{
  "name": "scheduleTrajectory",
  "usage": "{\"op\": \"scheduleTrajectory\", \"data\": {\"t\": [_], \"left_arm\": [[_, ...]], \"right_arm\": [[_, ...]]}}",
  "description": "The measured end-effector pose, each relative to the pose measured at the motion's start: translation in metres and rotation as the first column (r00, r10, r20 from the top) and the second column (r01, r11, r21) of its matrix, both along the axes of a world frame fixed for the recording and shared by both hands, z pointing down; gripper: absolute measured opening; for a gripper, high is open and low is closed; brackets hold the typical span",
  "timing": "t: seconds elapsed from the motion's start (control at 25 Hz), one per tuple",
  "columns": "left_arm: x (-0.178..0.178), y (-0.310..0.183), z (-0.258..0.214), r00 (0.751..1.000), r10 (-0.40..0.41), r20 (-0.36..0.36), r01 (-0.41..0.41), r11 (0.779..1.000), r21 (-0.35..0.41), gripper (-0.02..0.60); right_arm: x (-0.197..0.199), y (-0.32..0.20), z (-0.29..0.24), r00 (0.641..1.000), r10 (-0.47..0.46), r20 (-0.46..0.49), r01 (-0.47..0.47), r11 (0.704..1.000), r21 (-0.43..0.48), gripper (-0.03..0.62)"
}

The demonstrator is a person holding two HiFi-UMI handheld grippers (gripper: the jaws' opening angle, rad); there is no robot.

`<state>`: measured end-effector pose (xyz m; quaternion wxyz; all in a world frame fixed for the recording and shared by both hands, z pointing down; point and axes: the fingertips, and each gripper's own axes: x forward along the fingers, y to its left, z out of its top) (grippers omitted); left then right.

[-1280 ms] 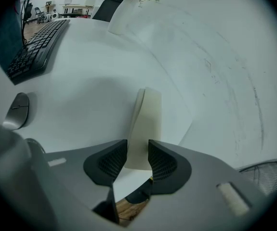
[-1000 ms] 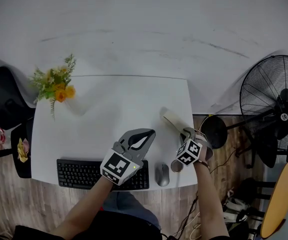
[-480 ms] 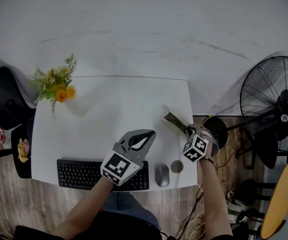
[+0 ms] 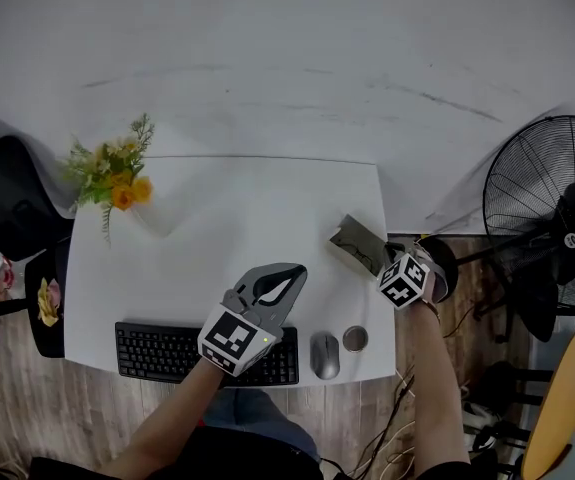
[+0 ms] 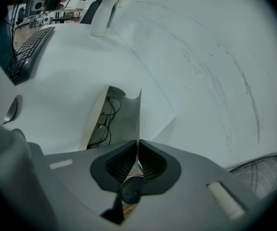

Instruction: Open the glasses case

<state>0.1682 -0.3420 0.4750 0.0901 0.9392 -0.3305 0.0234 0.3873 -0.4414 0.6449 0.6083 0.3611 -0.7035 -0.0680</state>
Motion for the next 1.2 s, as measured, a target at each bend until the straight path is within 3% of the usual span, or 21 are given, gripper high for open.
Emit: {"op": "scheduleTrajectory", "data": {"t": [0.6, 0.92, 1.08, 1.2], "left_arm": [[-0.004, 0.001, 0.000, 1.000, -0.007, 0.004, 0.007, 1.000, -0.005, 0.008], [-0.004, 0.006, -0.003, 1.000, 0.004, 0.002, -0.004, 1.000, 0.003, 0.008], [-0.001, 0.008, -0.004, 1.000, 0.015, 0.001, -0.015, 1.000, 0.009, 0.008], [0.002, 0.008, -0.008, 1.000, 0.021, -0.004, -0.021, 1.000, 0.022, 0.008]], "right_arm": [[0.007, -0.010, 0.002, 0.998, 0.048, 0.039, -0.048, 0.999, 0.003, 0.028], [0.005, -0.005, -0.008, 0.995, 0.062, 0.076, -0.063, 0.998, 0.018, 0.080], [0.004, 0.004, -0.027, 0.988, 0.082, 0.133, -0.090, 0.994, 0.059, 0.081], [-0.001, 0.014, -0.053, 0.961, 0.120, 0.250, -0.154, 0.980, 0.125, 0.078]]}}
